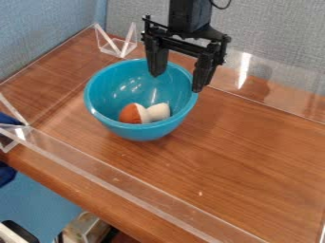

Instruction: Remove the mushroom from inside the blue bowl and put it on the table

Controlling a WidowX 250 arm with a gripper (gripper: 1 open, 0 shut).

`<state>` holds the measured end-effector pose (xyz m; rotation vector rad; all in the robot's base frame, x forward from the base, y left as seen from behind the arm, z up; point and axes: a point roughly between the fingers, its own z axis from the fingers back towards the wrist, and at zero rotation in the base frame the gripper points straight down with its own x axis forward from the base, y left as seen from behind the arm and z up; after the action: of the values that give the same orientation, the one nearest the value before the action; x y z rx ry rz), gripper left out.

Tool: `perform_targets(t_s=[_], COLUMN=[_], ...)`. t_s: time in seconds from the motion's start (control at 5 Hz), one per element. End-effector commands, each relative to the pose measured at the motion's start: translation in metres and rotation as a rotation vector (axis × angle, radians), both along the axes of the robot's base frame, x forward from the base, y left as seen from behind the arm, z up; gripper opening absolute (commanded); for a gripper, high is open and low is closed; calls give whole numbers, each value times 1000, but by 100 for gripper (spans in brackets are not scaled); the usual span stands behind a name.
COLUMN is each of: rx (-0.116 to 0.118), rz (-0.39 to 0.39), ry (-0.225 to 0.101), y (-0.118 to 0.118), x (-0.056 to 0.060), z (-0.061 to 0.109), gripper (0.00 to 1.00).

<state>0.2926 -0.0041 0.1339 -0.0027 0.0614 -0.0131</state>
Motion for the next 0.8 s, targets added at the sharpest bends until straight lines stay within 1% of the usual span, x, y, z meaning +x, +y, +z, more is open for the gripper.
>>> perform_targets(t_s=[0.0,0.2,0.4,0.6], rx=[4,31,61,82], rz=[-12,-68,-96,-100], ry=[17,49,69,88], y=[3,20,40,57], x=[-2,-7,-11,-16], z=[-5,-12,-18,-25], gripper=[100,100,100,100])
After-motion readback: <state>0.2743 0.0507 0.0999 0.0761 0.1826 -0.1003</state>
